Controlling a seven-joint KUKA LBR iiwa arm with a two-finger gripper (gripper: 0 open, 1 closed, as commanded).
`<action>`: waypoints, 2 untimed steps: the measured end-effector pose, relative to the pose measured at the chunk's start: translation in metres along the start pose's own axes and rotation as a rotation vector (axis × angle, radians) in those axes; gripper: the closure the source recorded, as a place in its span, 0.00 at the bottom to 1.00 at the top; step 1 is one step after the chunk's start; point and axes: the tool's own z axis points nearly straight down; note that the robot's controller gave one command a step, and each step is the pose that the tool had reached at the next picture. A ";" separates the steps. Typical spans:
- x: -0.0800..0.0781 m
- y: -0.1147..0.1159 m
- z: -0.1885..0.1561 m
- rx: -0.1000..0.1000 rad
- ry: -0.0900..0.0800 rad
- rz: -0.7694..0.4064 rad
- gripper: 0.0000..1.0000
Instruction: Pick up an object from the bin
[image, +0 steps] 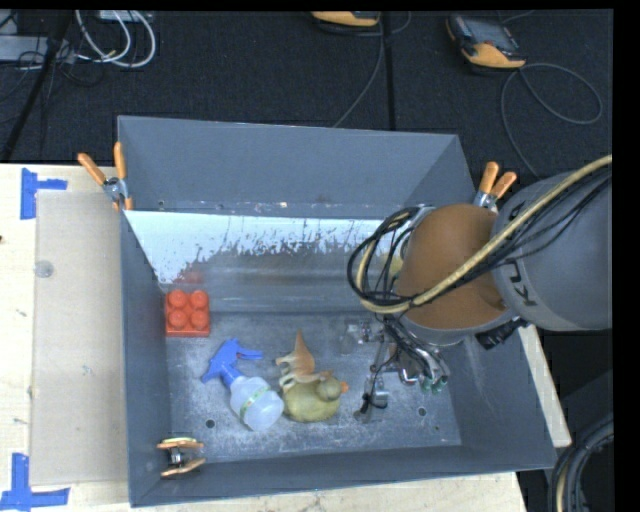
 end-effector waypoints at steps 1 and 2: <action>-0.009 0.016 0.031 -0.003 0.005 -0.077 0.00; 0.014 0.053 0.060 -0.001 0.005 -0.276 1.00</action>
Offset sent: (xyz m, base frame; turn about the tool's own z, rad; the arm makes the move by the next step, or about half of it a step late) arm -0.0143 0.0513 -0.0589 -0.2734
